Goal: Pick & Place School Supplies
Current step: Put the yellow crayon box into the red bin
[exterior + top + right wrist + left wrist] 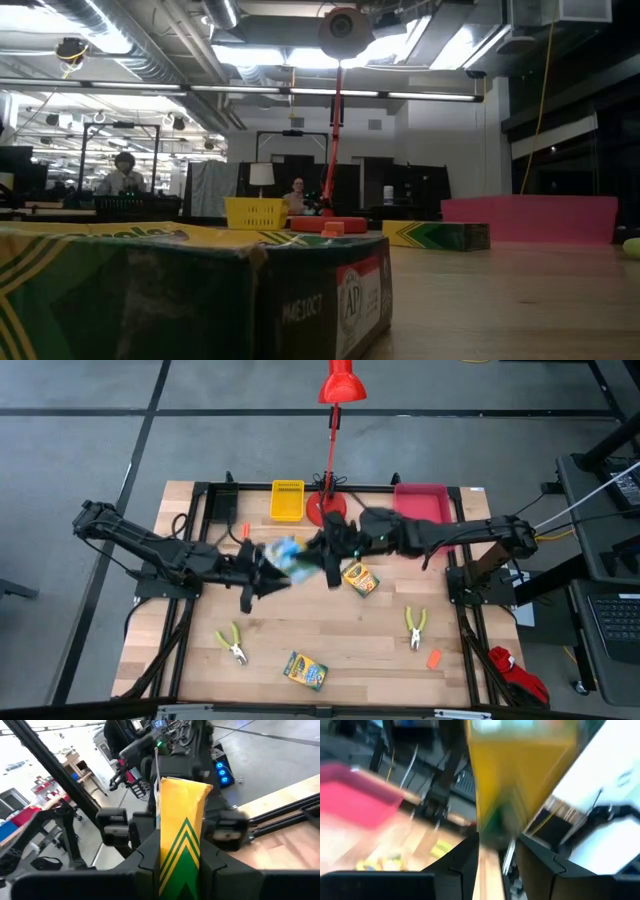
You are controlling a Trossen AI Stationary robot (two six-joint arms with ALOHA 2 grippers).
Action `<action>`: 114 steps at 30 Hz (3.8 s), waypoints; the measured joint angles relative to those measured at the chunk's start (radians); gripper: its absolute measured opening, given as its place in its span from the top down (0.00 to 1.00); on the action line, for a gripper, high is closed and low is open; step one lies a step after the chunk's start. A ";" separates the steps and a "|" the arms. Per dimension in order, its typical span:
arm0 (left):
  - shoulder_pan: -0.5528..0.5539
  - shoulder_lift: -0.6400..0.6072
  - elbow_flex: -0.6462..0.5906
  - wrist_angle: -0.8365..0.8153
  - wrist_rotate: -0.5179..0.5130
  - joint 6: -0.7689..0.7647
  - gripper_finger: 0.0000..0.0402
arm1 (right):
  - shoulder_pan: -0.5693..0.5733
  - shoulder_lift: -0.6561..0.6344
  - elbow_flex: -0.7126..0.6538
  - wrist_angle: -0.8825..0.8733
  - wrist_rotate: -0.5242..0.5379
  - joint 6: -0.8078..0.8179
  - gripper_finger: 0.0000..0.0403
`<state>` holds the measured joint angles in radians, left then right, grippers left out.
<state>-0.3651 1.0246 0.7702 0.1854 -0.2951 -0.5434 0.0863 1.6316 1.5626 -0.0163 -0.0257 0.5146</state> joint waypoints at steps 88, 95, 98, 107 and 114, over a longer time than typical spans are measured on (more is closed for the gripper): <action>-0.094 -0.034 -0.004 -0.316 -0.341 -0.152 0.69 | -0.982 -0.258 -0.647 -0.577 0.182 0.019 0.77; -0.094 -0.034 -0.004 -0.316 -0.320 -0.129 0.69 | -0.984 -0.255 -0.647 -0.593 0.135 0.026 0.77; -0.094 -0.034 -0.004 -0.316 -0.315 -0.123 0.69 | -0.984 -0.252 -0.647 -0.593 0.110 0.054 0.74; -0.094 -0.034 -0.004 -0.316 -0.306 -0.116 0.69 | -0.983 -0.251 -0.647 -0.589 0.062 0.081 0.59; -0.094 -0.034 -0.004 -0.316 -0.307 -0.116 0.69 | -0.935 -0.253 -0.647 -0.566 -0.016 0.081 0.55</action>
<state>-0.4595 0.9905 0.7658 -0.1307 -0.6018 -0.6590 -0.8491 1.3782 0.9157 -0.5823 -0.0413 0.5956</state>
